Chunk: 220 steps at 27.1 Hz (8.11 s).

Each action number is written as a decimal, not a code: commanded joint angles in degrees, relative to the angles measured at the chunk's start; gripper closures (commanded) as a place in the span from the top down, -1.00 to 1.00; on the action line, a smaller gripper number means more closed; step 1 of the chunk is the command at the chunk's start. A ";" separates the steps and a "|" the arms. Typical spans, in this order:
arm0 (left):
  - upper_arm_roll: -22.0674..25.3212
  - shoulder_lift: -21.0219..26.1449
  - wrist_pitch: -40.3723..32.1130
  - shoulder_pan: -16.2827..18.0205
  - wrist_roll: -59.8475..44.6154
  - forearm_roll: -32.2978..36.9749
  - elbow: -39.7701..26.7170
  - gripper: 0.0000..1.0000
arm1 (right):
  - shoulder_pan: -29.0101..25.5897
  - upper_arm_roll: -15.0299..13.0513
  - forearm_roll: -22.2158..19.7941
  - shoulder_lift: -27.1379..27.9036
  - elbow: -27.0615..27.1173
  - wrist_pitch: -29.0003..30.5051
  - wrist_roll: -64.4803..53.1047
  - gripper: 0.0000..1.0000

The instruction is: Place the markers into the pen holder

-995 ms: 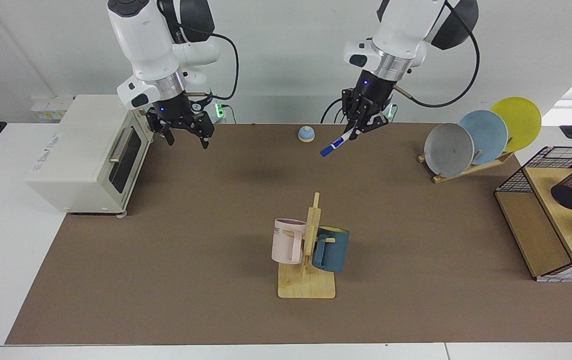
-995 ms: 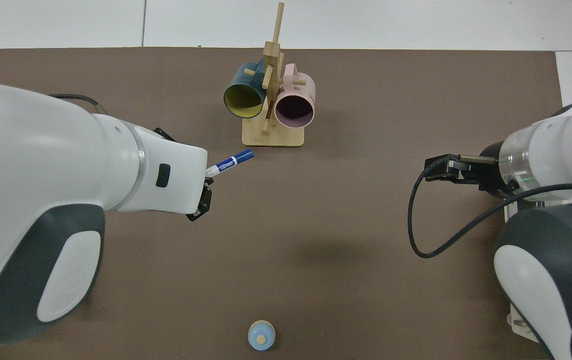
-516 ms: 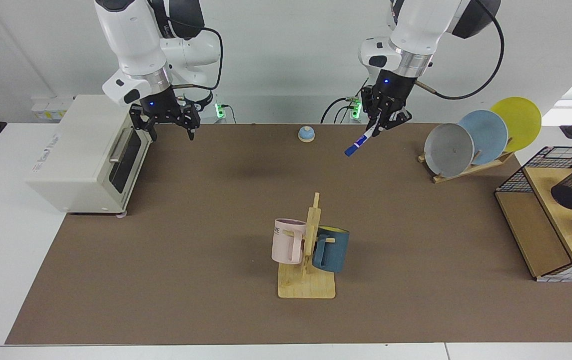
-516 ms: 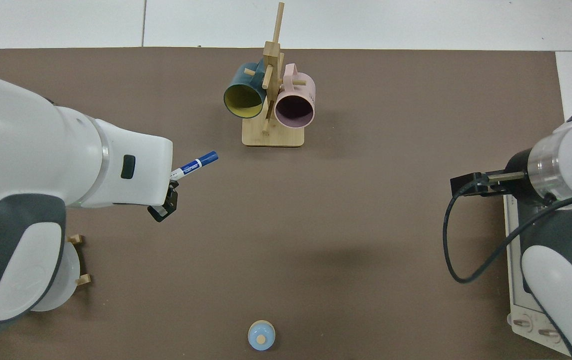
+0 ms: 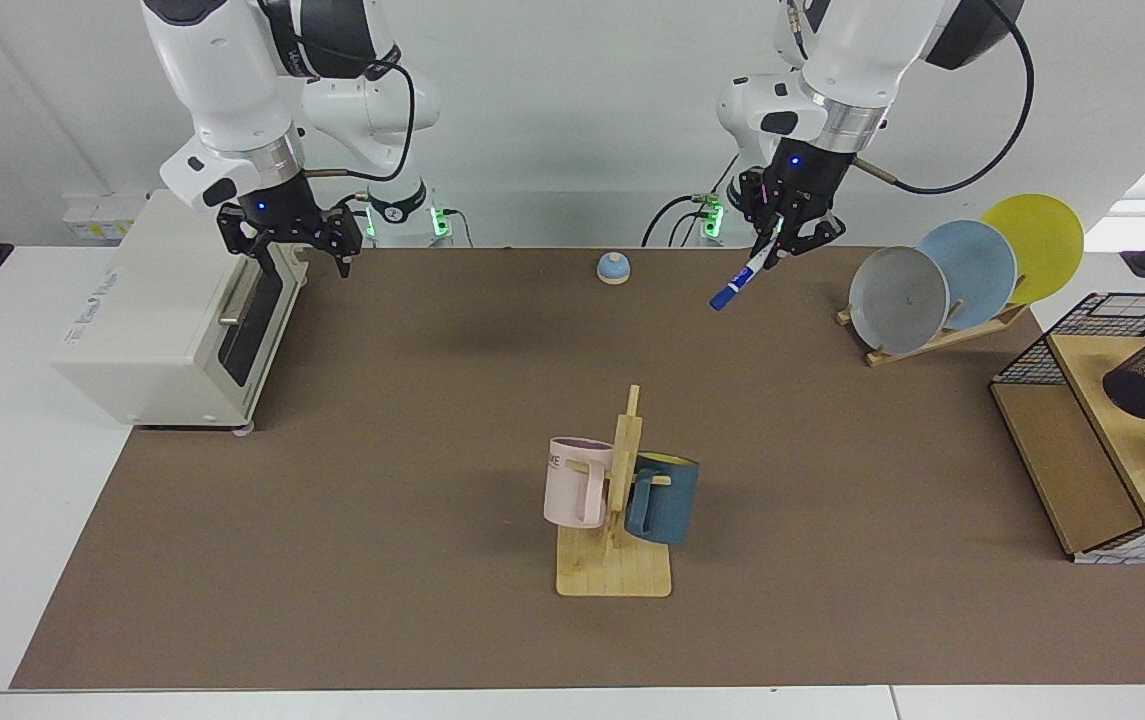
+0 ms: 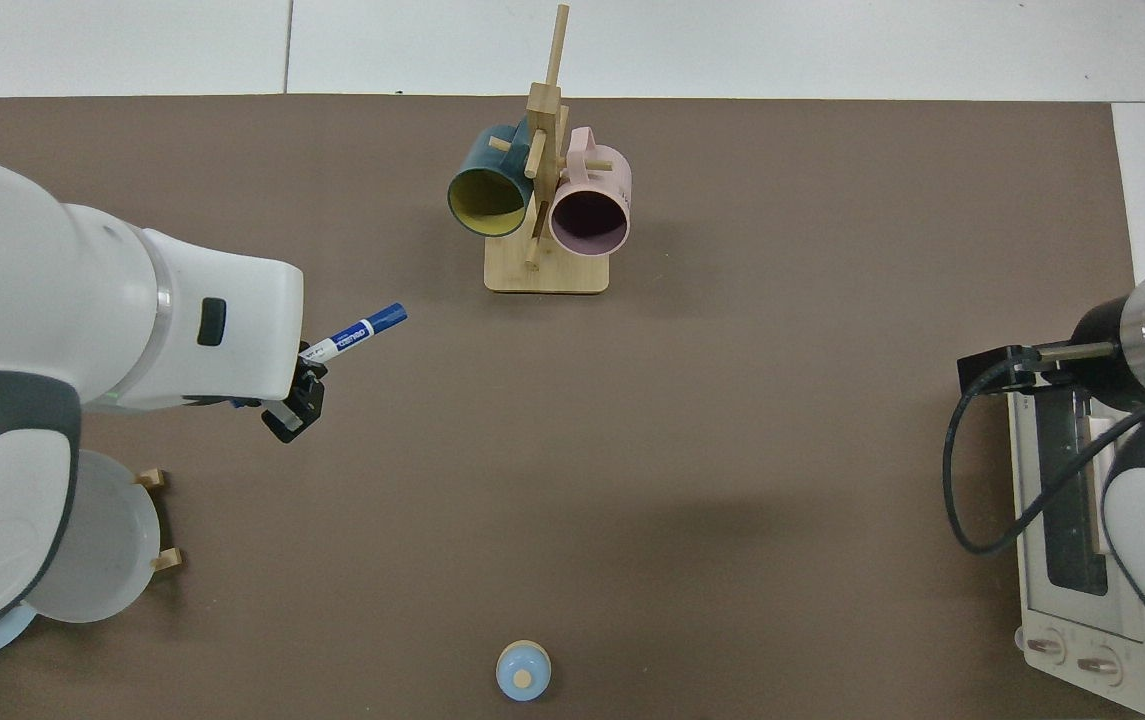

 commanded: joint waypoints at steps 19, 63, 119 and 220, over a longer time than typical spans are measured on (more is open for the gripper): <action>-0.39 -0.33 -1.48 0.93 -0.62 0.93 0.88 -1.00 | -0.85 1.24 -0.13 6.07 12.66 -6.35 4.29 1.00; -0.30 -0.42 -2.54 3.47 -0.36 0.93 0.88 -1.00 | -0.32 1.24 0.22 5.54 11.69 -6.17 7.54 1.00; 42.68 10.73 18.73 0.13 88.41 24.93 7.91 -1.00 | -0.32 1.24 0.22 5.54 11.69 -6.08 7.54 1.00; 40.92 10.21 41.67 0.49 61.43 52.62 -15.20 -0.02 | -0.06 1.24 0.22 5.54 11.69 -6.08 7.54 1.00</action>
